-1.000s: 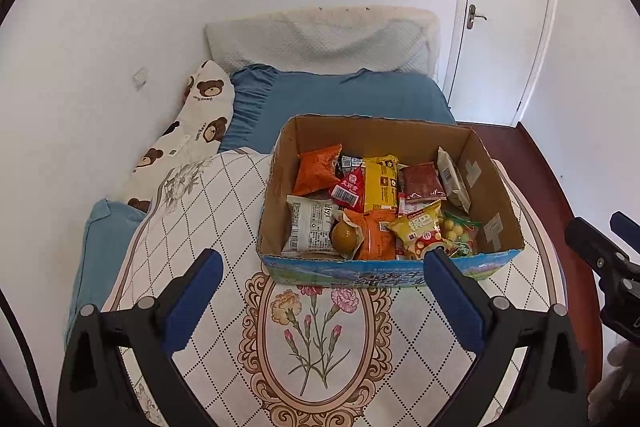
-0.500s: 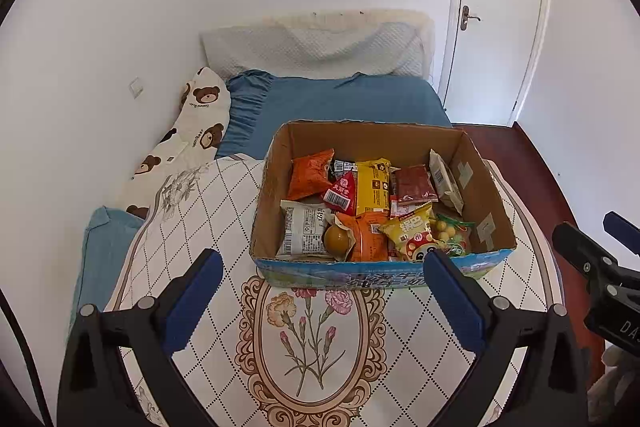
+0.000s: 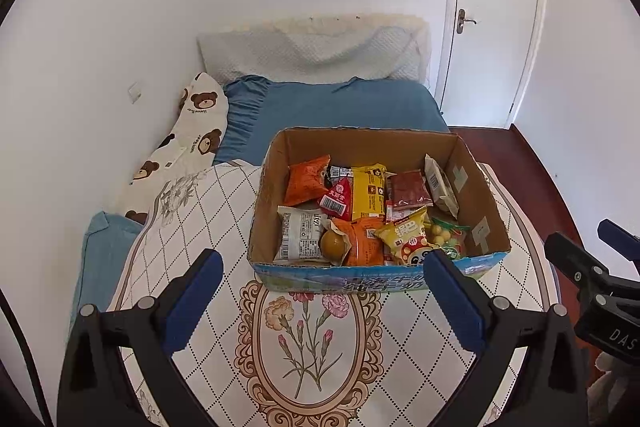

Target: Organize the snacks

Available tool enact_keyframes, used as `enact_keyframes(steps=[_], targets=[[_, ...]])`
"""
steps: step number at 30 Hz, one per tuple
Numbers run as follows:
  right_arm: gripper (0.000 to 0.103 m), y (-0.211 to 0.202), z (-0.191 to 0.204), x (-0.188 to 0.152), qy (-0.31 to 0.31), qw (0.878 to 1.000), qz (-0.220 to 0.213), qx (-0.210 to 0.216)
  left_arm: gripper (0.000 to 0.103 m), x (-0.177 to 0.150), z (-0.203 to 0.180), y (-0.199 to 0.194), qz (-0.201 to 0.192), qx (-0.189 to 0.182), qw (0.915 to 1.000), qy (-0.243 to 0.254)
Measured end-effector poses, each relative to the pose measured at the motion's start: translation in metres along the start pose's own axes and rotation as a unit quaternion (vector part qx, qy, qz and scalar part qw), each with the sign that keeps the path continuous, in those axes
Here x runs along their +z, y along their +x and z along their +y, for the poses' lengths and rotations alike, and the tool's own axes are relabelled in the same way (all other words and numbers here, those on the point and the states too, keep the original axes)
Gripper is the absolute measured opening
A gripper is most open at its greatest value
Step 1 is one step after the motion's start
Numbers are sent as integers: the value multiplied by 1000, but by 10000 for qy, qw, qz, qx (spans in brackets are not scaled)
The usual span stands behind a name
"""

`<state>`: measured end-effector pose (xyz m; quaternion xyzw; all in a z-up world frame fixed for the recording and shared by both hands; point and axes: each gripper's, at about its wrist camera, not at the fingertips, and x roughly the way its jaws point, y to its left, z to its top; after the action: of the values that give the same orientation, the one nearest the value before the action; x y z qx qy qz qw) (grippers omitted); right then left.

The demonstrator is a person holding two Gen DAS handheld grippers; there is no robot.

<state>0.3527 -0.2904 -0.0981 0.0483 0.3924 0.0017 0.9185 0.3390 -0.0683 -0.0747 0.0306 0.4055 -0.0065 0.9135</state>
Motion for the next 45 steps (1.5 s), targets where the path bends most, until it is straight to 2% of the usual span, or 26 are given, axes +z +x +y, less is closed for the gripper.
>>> enact_keyframes(steps=[45], targets=[[103, -4, -3, -1, 16, 9999, 61, -91, 103, -8, 3, 1, 53, 37, 10000, -20]])
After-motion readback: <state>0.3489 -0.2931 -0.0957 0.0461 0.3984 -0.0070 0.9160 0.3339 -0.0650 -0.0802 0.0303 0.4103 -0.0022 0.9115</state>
